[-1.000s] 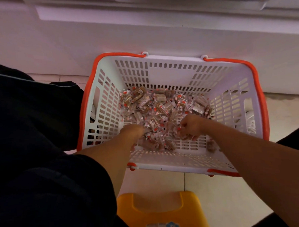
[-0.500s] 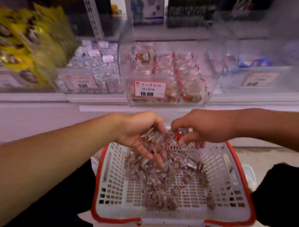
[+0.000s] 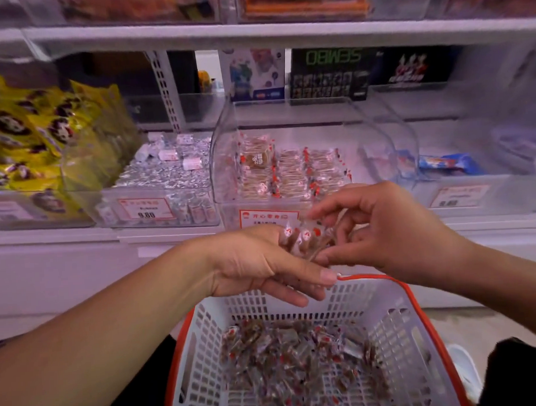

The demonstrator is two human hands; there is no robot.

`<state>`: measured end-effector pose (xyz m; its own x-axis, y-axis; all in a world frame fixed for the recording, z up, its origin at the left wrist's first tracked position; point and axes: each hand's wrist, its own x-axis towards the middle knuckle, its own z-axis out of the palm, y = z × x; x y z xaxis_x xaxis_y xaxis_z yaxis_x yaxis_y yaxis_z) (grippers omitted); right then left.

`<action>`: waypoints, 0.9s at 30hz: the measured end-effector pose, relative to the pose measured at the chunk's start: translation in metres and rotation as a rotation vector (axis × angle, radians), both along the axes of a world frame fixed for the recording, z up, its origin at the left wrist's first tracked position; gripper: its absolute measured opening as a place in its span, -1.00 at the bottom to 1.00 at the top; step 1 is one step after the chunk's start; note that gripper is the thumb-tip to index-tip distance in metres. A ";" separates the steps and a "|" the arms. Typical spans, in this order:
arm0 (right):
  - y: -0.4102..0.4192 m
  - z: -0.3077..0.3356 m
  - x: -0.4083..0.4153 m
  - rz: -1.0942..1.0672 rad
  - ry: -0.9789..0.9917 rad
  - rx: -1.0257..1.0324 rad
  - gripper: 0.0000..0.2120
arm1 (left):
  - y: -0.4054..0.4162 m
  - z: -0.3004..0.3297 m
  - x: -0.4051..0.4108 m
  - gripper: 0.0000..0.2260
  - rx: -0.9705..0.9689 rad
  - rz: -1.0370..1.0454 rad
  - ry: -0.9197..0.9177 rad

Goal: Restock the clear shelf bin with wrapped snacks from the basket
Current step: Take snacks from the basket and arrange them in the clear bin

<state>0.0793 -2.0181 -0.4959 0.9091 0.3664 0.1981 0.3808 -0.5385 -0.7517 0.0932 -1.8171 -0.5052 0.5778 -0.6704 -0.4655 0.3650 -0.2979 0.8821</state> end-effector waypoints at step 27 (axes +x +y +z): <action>0.011 -0.010 0.002 0.264 0.186 0.136 -0.53 | 0.006 0.014 0.001 -0.44 0.310 0.069 -0.449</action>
